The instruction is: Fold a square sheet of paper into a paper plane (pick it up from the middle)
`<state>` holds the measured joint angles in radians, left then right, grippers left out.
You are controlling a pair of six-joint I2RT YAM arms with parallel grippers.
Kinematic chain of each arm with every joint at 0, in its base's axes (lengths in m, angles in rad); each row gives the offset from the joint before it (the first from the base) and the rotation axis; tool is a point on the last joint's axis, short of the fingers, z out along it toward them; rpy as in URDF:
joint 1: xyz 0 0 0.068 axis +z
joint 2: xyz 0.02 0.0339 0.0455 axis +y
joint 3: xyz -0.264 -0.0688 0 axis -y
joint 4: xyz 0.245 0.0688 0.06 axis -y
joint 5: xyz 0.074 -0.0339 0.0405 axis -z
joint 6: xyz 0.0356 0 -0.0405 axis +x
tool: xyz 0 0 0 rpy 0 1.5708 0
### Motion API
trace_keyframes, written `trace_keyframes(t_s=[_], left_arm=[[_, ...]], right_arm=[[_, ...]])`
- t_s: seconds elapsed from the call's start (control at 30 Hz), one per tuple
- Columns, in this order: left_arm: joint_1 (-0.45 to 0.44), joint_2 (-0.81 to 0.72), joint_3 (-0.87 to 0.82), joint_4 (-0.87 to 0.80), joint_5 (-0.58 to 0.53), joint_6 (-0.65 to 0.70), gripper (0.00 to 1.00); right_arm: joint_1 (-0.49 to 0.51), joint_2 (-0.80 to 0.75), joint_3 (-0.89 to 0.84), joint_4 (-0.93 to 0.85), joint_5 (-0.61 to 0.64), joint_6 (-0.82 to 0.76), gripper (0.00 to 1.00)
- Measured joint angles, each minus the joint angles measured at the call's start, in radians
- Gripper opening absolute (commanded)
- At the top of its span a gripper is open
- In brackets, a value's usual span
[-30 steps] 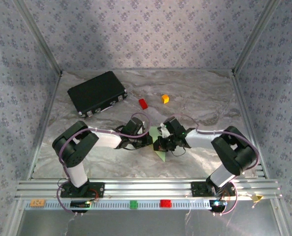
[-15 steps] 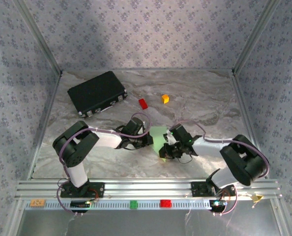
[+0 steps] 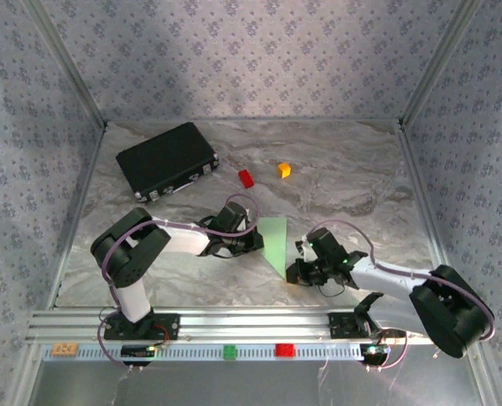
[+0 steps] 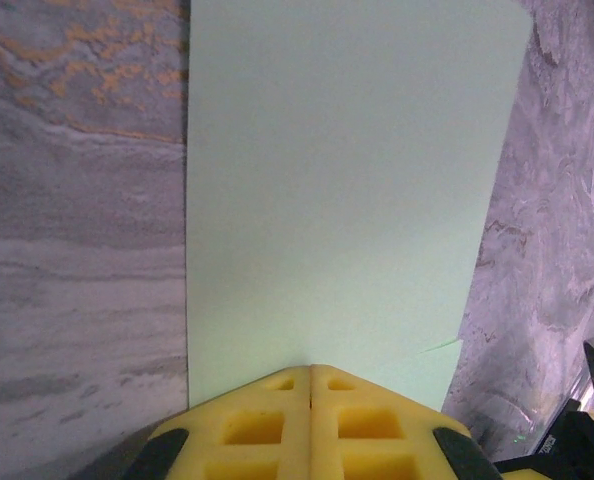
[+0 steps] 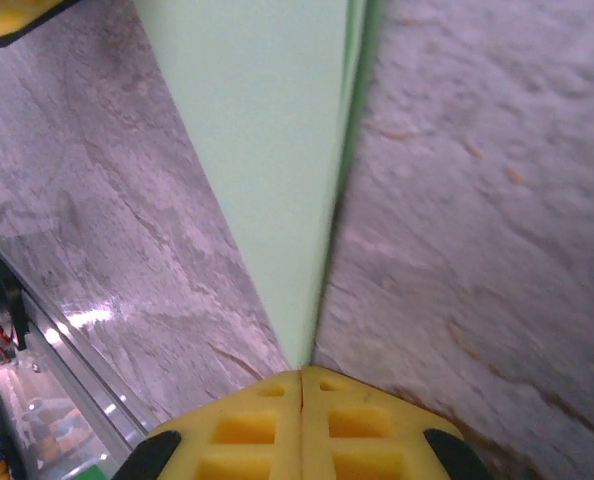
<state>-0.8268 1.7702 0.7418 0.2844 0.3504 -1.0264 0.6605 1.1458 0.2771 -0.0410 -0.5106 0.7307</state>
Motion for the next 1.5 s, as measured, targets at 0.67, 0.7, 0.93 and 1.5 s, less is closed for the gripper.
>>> trace_keyframes(t_s=[0.67,0.7,0.93,1.5], left_arm=[[-0.146,-0.277,-0.141,-0.083,-0.277,-0.139,0.31],[-0.14,-0.289,-0.141,-0.087,-0.278,-0.132,0.34],[-0.077,-0.298,-0.141,-0.105,-0.232,-0.086,0.48],[-0.021,-0.298,-0.163,-0.102,-0.155,-0.075,0.5]], right_arm=[[-0.068,-0.024,0.151,-0.108,0.167,-0.013,0.31],[-0.068,-0.001,0.156,-0.095,0.155,-0.013,0.31],[-0.068,0.128,0.182,-0.033,0.091,-0.013,0.32],[-0.092,0.247,0.225,0.008,0.032,-0.051,0.11]])
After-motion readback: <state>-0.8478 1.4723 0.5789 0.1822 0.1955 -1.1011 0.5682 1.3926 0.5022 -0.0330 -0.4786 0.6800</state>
